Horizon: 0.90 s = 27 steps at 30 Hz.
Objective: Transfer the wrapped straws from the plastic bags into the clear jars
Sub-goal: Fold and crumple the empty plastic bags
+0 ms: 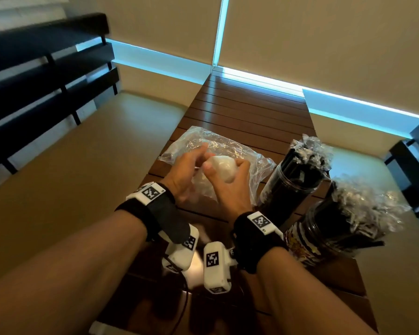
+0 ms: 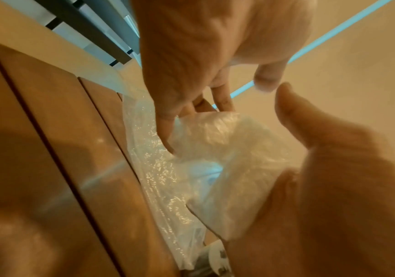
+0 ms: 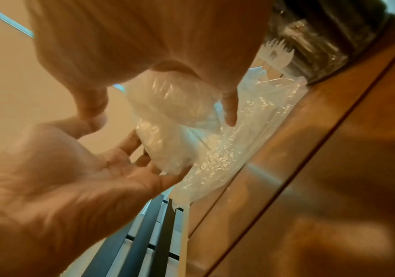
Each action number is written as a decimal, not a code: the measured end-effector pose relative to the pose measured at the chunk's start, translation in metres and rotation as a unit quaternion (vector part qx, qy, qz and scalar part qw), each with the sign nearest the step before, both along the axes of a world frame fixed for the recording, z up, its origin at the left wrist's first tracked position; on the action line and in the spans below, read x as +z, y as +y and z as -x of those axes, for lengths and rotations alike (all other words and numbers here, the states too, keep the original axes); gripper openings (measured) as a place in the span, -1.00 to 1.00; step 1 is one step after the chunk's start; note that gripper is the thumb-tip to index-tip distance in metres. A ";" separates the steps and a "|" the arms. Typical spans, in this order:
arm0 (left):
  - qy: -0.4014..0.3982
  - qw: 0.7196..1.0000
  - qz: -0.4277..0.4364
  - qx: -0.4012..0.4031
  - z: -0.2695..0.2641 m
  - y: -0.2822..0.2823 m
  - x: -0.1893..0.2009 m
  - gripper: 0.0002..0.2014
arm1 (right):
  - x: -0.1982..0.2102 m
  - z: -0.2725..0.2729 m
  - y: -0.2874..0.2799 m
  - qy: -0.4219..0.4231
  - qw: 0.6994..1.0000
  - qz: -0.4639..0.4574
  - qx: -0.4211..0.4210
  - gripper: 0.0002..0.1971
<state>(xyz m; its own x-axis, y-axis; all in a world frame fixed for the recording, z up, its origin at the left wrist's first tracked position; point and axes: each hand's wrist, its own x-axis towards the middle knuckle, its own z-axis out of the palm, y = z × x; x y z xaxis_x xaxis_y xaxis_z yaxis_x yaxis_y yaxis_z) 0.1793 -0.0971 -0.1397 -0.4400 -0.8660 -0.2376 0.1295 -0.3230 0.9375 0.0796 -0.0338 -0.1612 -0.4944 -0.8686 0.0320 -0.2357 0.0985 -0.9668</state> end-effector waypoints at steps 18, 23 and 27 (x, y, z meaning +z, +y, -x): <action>-0.463 0.856 0.109 0.204 -0.035 -0.122 -0.053 -0.54 | 0.010 0.019 -0.008 0.213 0.976 0.034 -0.015 -0.51; -0.441 0.875 0.050 0.192 -0.026 -0.153 -0.080 -0.12 | 0.010 0.021 -0.012 0.279 0.958 0.066 0.019 -0.53; -0.417 0.900 -0.013 0.128 -0.013 -0.156 -0.090 -0.36 | 0.009 0.021 -0.014 0.283 0.956 0.062 0.035 -0.55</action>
